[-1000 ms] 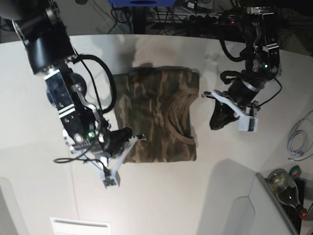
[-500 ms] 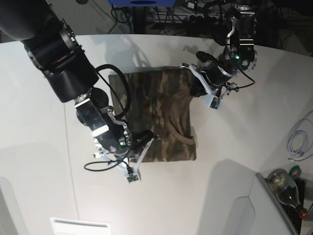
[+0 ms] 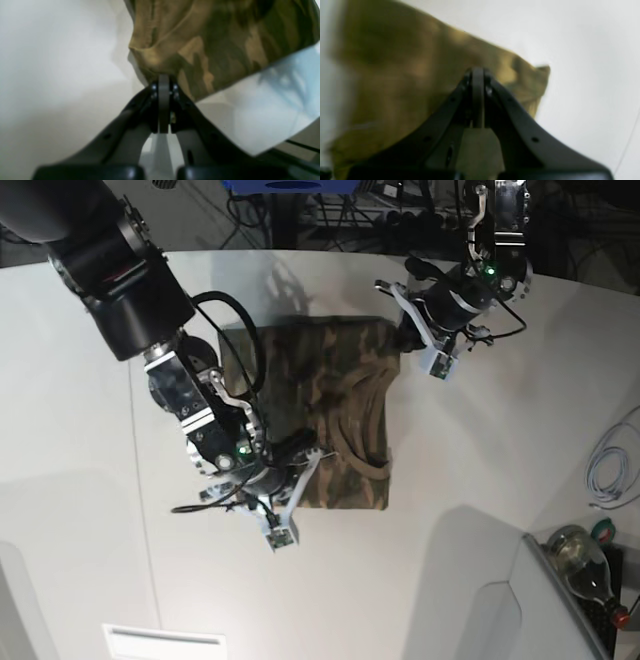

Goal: Layout the t-shirt on the table in an organized manner, then fold the t-shirt properly
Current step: 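Press the folded shirt edges flat with both grippers, then tuck the collar edge of the shirt with the right gripper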

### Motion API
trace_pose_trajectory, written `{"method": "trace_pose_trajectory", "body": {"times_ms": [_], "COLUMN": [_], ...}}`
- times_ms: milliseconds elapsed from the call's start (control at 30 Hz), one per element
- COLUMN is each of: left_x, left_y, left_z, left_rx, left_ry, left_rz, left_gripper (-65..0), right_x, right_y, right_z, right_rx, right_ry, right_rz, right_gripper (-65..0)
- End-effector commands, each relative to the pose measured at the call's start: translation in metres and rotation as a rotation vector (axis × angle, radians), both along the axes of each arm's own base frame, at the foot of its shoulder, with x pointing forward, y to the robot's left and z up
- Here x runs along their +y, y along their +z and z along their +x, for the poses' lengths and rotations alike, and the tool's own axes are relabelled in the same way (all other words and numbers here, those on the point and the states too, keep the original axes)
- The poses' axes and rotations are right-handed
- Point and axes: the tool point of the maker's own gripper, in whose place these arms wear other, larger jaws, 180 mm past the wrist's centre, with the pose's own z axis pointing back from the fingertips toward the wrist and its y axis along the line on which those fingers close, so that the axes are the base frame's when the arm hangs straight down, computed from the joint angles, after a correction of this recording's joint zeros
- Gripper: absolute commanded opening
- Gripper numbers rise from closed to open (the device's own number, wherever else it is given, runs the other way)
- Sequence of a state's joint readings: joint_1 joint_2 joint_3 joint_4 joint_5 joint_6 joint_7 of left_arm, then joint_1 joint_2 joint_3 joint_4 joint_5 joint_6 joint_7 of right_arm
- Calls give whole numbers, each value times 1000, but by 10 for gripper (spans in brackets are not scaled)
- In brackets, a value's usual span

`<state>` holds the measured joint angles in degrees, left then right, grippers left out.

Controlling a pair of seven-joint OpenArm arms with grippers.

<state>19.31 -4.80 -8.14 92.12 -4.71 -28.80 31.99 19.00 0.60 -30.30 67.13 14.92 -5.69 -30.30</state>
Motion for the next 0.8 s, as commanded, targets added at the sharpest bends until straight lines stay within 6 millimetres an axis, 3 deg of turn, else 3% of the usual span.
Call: {"method": "trace_pose_trajectory", "body": {"times_ms": [0,100,233,367,467,567,700,767], "left_x": [5,18,46,132,195,241,268,272], "left_y": [21,43,49,42,45,53,62,66], "left_z": [10,3,-23,-44,-58,-68,-76,-75], "left_rx": [-72,-121,-100,-44,-31,-43,-61,-65], "left_ry": [9,23,7,205,377,510,601,596], "left_rz": [-7,27,95,206,269,308,329,343], "left_gripper": [-650,-650,-650,-650,-650,-650,-650,-650], "right_x": [-1,2,-7,5,33,68,102,112], "right_y": [29,45,55,18,-1,-7,-14,-19], "right_z": [9,-34,-92,-133,-155,-173,-181,-179], "right_rx": [-69,-46,-46,67,113,122,133,144], "right_ry": [9,52,85,133,254,386,473,468], "right_rz": [19,44,75,62,21,-1,-19,-32], "right_gripper": [-650,-650,-650,-642,-542,-401,-287,-269]}}
